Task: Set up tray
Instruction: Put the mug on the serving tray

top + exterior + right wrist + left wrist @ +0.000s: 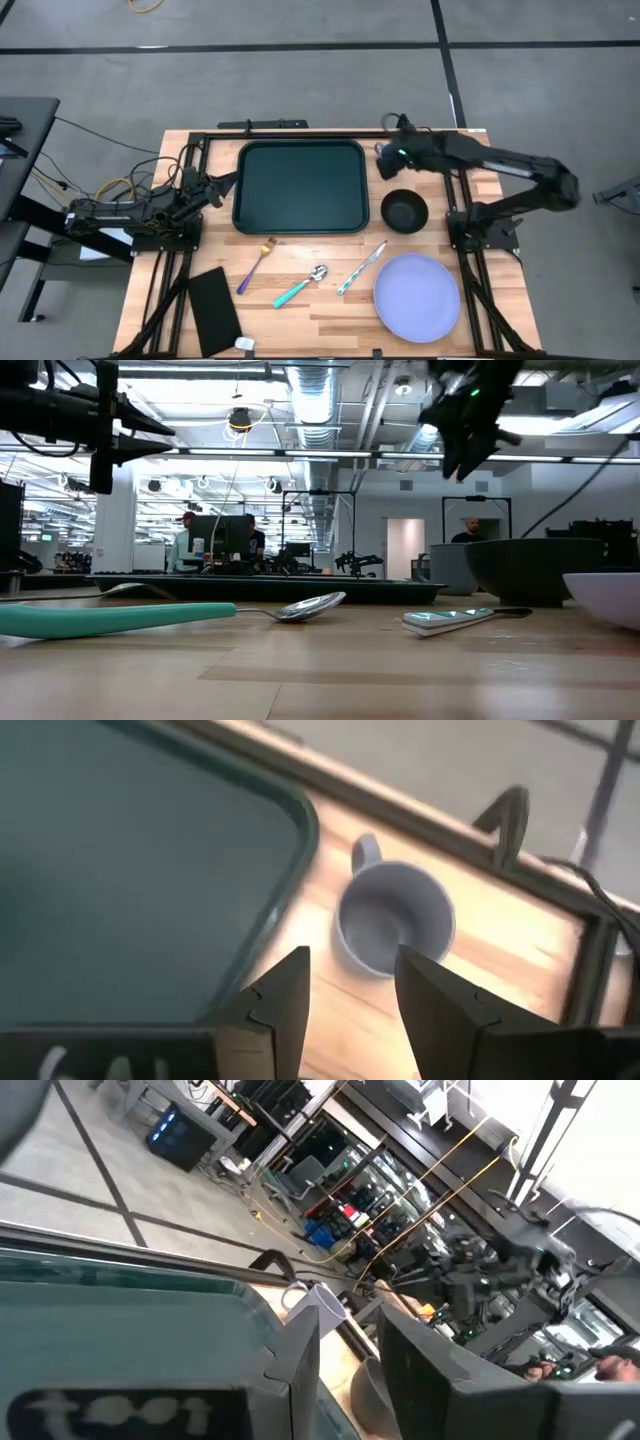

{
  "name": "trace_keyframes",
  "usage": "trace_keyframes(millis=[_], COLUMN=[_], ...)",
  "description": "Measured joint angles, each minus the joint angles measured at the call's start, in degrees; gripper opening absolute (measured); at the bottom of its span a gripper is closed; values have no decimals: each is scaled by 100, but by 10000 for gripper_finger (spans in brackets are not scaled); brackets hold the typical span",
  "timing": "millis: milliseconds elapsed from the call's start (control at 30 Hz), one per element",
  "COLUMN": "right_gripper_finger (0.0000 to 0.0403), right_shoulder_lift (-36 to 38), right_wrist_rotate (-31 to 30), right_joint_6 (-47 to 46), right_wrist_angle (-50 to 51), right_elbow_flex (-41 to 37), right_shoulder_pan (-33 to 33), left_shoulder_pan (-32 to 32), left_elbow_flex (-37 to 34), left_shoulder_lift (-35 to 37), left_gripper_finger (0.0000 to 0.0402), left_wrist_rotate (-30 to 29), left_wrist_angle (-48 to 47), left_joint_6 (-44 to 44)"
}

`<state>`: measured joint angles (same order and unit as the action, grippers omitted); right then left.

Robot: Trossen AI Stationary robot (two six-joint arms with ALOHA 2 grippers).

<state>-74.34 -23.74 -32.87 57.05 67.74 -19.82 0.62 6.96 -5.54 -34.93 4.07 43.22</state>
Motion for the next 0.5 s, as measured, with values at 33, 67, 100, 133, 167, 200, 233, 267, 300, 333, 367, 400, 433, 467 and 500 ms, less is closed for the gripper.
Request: trace_keyframes(millis=[33, 67, 100, 133, 167, 200, 233, 267, 300, 333, 367, 400, 433, 467, 500], right_gripper_finger=[138, 138, 138, 138, 138, 138, 138, 138, 138, 138, 138, 138, 138, 138, 138], right_shoulder_lift=[-251, -495, -712, -932, -1131, -1327, -1495, -1654, -1805, -1947, -2074, -2187, -2297, -2392, -2475], right_wrist_rotate=[128, 272, 391, 492, 564, 578, 579, 580, 588, 587, 591, 594, 596, 603, 630], right_joint_6=[79, 161, 241, 304, 335, 337, 335, 335, 327, 286, 259, 254, 259, 276, 281], right_wrist_angle=[85, 152, 196, 249, 298, 336, 397, 470, 535, 609, 652, 691, 708, 714, 727], right_elbow_flex=[165, 322, 451, 574, 674, 754, 840, 911, 970, 1023, 1060, 1090, 1118, 1140, 1142], right_shoulder_pan=[-104, -190, -263, -335, -400, -459, -508, -545, -584, -613, -637, -655, -653, -653, -653], left_shoulder_pan=[0, 0, 0, 0, 0, 0, 0, 0, 0, 0, 0, 0, 0, 0, 0], left_elbow_flex=[0, 0, 0, 0, 0, 0, 0, 0, 1, 2, 2, 2, 2, 2, 2], left_shoulder_lift=[0, 0, 0, 0, 0, 0, 0, 0, 0, 0, 0, 0, 0, 0, 0], left_gripper_finger=[91, 91, 91, 91, 91, 91, 91, 91, 91, 91, 91, 91, 91, 91, 91], left_wrist_rotate=[2, 0, 0, 1, 0, 2, 14, 49, 95, 138, 191, 259, 328, 386, 449], left_wrist_angle=[-33, -79, -110, -133, -165, -201, -222, -225, -220, -220, -222, -222, -221, -222, -226], left_joint_6=[0, 2, 2, 10, 22, 30, 39, 47, 49, 51, 55, 59, 61, 63, 63])
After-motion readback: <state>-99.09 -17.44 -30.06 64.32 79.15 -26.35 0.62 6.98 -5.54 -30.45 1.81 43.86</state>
